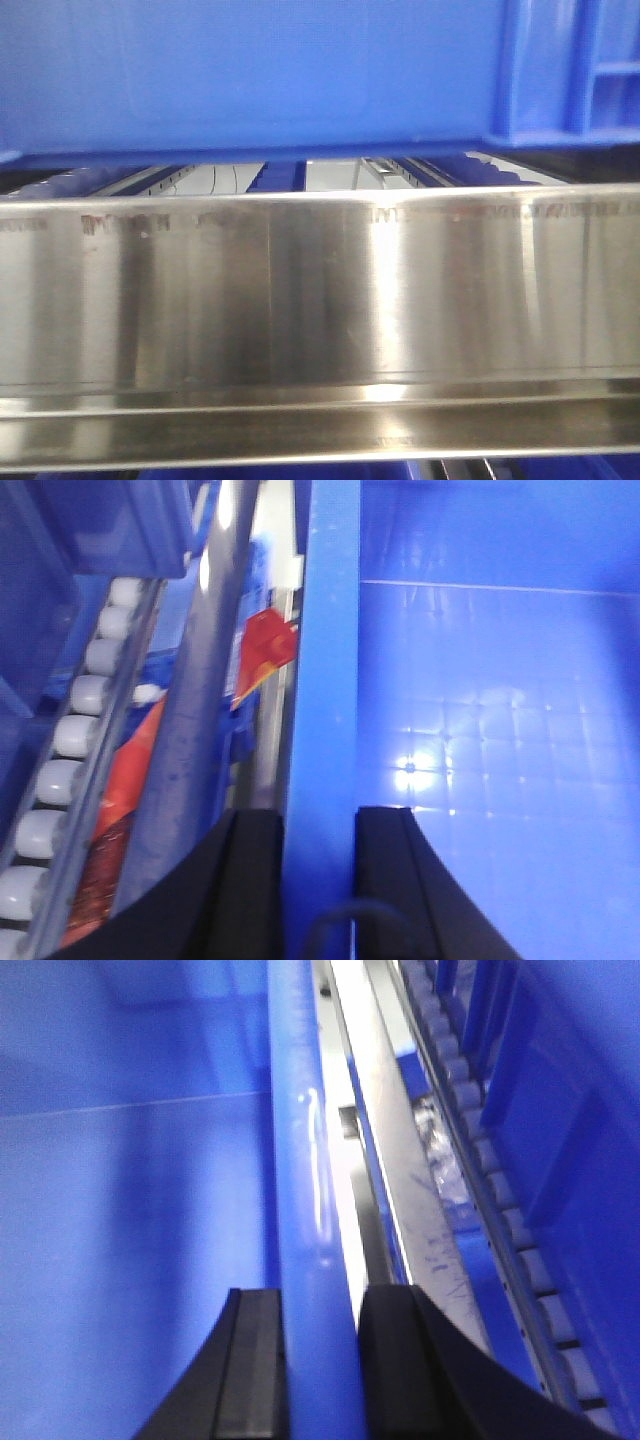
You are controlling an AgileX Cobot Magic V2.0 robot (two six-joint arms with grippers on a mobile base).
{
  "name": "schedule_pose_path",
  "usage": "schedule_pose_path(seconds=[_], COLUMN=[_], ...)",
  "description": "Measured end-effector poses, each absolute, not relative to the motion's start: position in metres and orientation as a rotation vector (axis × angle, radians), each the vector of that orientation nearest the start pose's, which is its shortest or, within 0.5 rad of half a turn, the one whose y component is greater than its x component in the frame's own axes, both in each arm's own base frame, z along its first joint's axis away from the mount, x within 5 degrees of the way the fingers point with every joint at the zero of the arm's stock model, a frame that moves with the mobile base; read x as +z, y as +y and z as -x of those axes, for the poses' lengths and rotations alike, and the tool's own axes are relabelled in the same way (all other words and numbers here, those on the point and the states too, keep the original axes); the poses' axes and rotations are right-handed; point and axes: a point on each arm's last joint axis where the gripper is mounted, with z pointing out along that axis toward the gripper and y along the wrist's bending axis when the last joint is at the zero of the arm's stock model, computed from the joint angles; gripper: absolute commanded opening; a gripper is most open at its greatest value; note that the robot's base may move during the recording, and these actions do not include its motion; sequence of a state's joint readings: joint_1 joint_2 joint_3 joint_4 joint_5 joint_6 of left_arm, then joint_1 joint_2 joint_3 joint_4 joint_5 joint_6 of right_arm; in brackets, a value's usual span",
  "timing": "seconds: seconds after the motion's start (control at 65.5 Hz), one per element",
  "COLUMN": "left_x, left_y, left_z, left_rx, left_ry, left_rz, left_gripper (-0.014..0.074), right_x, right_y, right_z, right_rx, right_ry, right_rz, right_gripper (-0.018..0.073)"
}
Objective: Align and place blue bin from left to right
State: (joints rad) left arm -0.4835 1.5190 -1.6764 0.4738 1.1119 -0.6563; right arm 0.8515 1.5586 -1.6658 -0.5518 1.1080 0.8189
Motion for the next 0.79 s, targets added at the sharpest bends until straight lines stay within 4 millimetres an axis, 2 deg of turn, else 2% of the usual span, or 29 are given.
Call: schedule_pose_path(seconds=[0.321, 0.657, 0.749, 0.794], left_x=[0.409, 0.407, 0.407, 0.407], left_y=[-0.117, -0.118, -0.118, -0.118], left_z=[-0.309, -0.31, -0.31, -0.31], left_rx=[0.089, 0.094, 0.094, 0.094], left_ry=[2.351, 2.355, 2.355, 2.355], left_rz=[0.126, 0.124, 0.124, 0.124], left_gripper=[-0.0111, -0.0106, -0.0022, 0.0044], right_x=[0.399, 0.397, 0.397, 0.397], right_y=[0.228, 0.229, 0.229, 0.229], right_z=[-0.26, -0.262, -0.262, -0.262], right_rx=[0.08, 0.075, 0.075, 0.075], right_ry=[2.333, 2.341, 2.341, 2.341], right_rz=[0.138, 0.141, 0.141, 0.141], right_gripper=[-0.007, -0.0066, -0.0022, 0.0076])
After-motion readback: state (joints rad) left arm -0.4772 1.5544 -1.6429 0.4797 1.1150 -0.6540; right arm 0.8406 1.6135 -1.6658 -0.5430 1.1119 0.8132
